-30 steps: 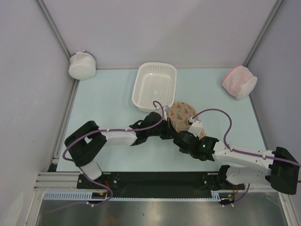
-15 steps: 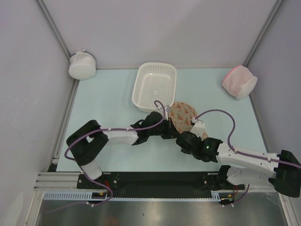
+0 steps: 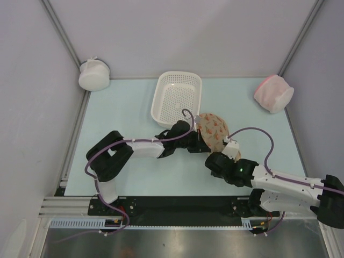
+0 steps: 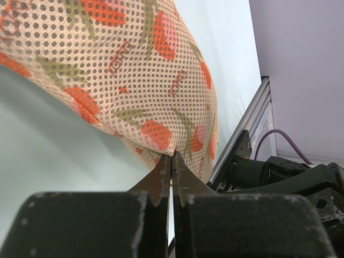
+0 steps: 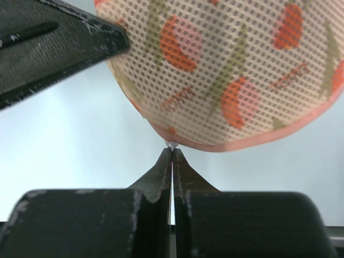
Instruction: Unzip the laundry bag and remove the bra
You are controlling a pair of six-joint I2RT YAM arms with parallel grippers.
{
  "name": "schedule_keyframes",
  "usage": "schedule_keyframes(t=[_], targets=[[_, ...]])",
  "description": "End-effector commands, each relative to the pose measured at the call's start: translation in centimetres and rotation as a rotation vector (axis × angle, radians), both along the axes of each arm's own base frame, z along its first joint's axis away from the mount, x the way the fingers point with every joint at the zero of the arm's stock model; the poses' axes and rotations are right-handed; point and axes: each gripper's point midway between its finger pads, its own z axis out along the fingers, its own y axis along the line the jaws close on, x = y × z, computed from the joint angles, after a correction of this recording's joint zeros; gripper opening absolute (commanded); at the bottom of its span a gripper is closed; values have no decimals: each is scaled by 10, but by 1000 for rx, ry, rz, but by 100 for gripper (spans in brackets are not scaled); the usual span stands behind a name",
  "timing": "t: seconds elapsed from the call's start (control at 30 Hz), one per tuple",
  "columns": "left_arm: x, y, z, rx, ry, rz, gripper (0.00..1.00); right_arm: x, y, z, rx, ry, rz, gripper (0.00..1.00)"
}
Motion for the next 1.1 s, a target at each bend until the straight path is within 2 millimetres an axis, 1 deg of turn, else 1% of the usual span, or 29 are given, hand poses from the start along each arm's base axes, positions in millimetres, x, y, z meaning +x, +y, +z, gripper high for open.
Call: schedule_keyframes(t=[0.0,0.07,0.27,0.43,0.47,0.5,0.53,0.6,0.63,0.67,0.7,0.73,0.77,0.8,0.87,0.93,0.97,1.0,1.03,1.07], targets=[[29,-1,16,-32,-76,22,0,-5,-20,-1,-41,6,-43,0],[30,2,12,-24,-74,21,0,-7,-24,-2,-50,8,-49,0],[35,11,8,-1,-80,42,0,-9,-28,-4,-49,13,-58,0],[34,12,10,1,-94,29,0,-7,-23,-2,-49,9,-45,0],[33,12,12,-2,-105,21,4,-5,-19,-2,-40,8,-41,0],[32,12,14,-4,-110,18,13,-5,-15,-2,-32,11,-32,0],[30,12,16,-7,-116,12,33,-5,-12,-2,-21,11,-25,0],[24,17,19,-4,-133,4,51,-2,-1,-1,5,8,-3,0],[21,19,20,-2,-135,0,64,-2,3,-1,13,7,3,0],[17,24,21,4,-144,2,68,2,10,0,26,-2,13,0],[15,28,21,14,-150,8,71,3,14,0,35,0,19,0],[13,34,15,40,-148,12,74,4,19,0,43,-1,28,0],[9,42,6,70,-138,20,75,7,28,5,69,-14,37,0],[8,48,9,84,-147,29,75,6,32,0,56,-1,56,0],[3,61,-4,137,-136,41,75,10,44,3,75,-9,73,0],[-3,67,-3,128,-129,52,75,11,53,1,67,-8,101,0],[-10,74,-11,139,-109,51,75,14,60,3,81,-17,111,0],[-13,76,-13,136,-101,53,74,15,68,6,91,-20,127,0],[-15,76,-7,111,-102,58,74,16,72,2,74,-15,146,0],[-20,79,-13,115,-88,55,74,18,79,4,89,-25,157,0]])
